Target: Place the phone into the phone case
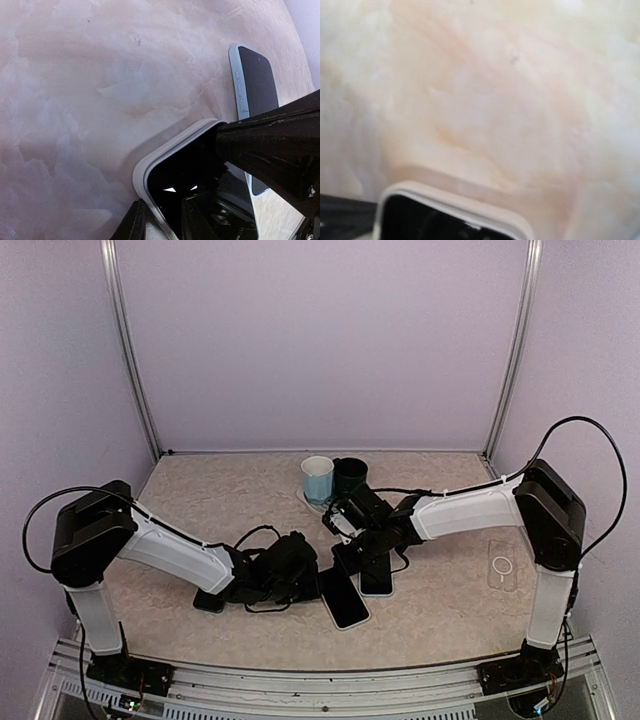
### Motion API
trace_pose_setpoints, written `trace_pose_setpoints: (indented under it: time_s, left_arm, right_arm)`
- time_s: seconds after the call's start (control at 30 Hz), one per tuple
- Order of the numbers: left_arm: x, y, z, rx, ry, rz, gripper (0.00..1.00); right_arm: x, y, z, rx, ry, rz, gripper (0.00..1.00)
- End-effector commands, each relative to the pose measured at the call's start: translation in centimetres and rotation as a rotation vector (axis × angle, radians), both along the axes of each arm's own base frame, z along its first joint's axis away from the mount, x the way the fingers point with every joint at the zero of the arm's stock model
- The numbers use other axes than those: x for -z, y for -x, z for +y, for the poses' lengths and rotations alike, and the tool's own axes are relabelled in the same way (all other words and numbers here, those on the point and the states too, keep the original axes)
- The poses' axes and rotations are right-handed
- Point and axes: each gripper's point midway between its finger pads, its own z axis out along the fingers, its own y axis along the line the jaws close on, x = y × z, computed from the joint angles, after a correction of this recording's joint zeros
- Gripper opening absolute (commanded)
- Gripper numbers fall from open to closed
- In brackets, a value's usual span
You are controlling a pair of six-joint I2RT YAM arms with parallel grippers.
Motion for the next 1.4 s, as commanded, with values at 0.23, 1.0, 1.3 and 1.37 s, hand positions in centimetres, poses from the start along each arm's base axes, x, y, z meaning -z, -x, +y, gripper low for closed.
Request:
trace_pose_setpoints:
  time_s: [0.23, 1.0, 1.3, 1.37]
  left_arm:
    - [8.0, 3.0, 3.4, 0.051, -0.262, 0.201, 0.23]
    - [0.0, -0.3, 1.5, 0.078, -0.22, 0.009, 0.31]
    - [-0.1, -1.1, 1.2, 0.072, -0.164, 0.019, 0.4]
    - [0.8, -1.0, 1.1, 0.072, -0.162, 0.041, 0.4]
  right_arm:
    - [6.8, 3.3, -4.3, 0.05, 0.13, 0.146, 0.0]
    - [-1.0, 0.1, -4.8, 0.092, 0.077, -0.013, 0.03]
    - [0.4, -1.7, -3.6, 0.084, 0.094, -0.014, 0.3]
    - [1.3, -1.9, -4.1, 0.094, 0.114, 0.0, 0.25]
